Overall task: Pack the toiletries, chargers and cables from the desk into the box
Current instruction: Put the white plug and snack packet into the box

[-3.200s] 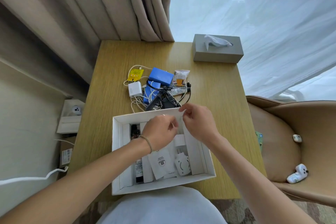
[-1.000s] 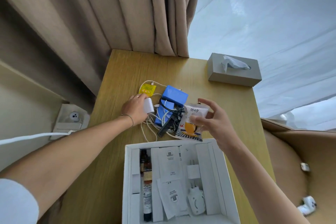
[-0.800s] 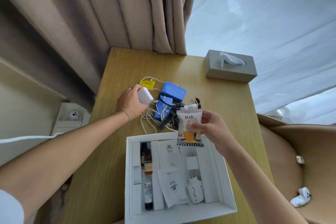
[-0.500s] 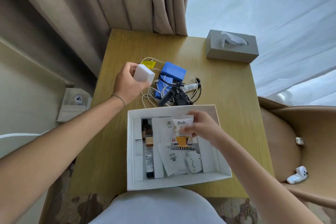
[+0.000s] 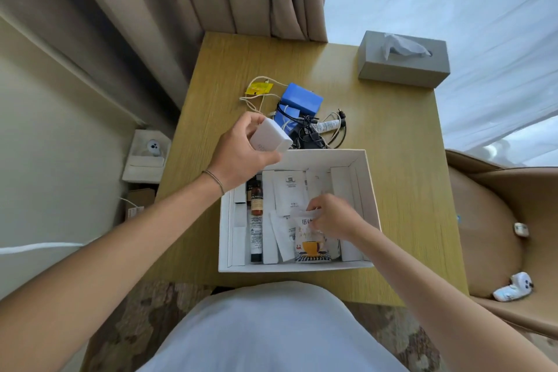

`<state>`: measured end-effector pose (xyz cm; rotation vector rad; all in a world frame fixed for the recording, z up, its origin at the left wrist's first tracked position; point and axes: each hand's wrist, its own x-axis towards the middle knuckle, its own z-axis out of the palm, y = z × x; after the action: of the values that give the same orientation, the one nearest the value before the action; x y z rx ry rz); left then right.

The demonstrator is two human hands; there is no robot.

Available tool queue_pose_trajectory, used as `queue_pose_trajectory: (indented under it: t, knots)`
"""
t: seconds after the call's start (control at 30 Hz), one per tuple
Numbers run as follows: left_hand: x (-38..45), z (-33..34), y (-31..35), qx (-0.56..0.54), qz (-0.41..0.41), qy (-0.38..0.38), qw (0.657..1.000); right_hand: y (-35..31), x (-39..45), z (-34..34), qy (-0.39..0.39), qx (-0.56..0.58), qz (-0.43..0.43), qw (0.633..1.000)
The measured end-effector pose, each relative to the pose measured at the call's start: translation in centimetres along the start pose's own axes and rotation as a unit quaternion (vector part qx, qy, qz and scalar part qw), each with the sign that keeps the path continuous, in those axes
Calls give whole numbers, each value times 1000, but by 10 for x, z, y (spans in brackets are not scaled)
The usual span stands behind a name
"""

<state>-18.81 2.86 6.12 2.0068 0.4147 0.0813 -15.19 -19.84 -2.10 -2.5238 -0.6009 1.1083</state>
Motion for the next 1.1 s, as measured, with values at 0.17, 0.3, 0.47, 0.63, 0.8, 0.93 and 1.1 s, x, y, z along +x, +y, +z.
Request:
queue_pose_trajectory:
  t: [0.17,0.3,0.47,0.63,0.8,0.93,1.1]
  knots:
    - [-21,10,2,106,6,-93,990,1,0,0,27,-79,-20,996]
    - [-32,25,-10,279,3,-201,939,0,1,-4,40,-93,-38,994]
    - [-53,49,-33,379,17,-285,880,2,-1,-11,70,-77,-52,993]
    - [-64,70,-46,446,56,-297,843,-2,-4,-17,82,-64,-69,992]
    - [-69,83,-53,485,93,-310,812,-5,-8,-20,83,-34,-70,993]
    - [-74,87,-55,494,105,-299,810,-5,-10,-21,79,-26,-76,994]
    - [-68,86,-50,487,96,-291,818,-4,-11,-22,92,-6,-70,993]
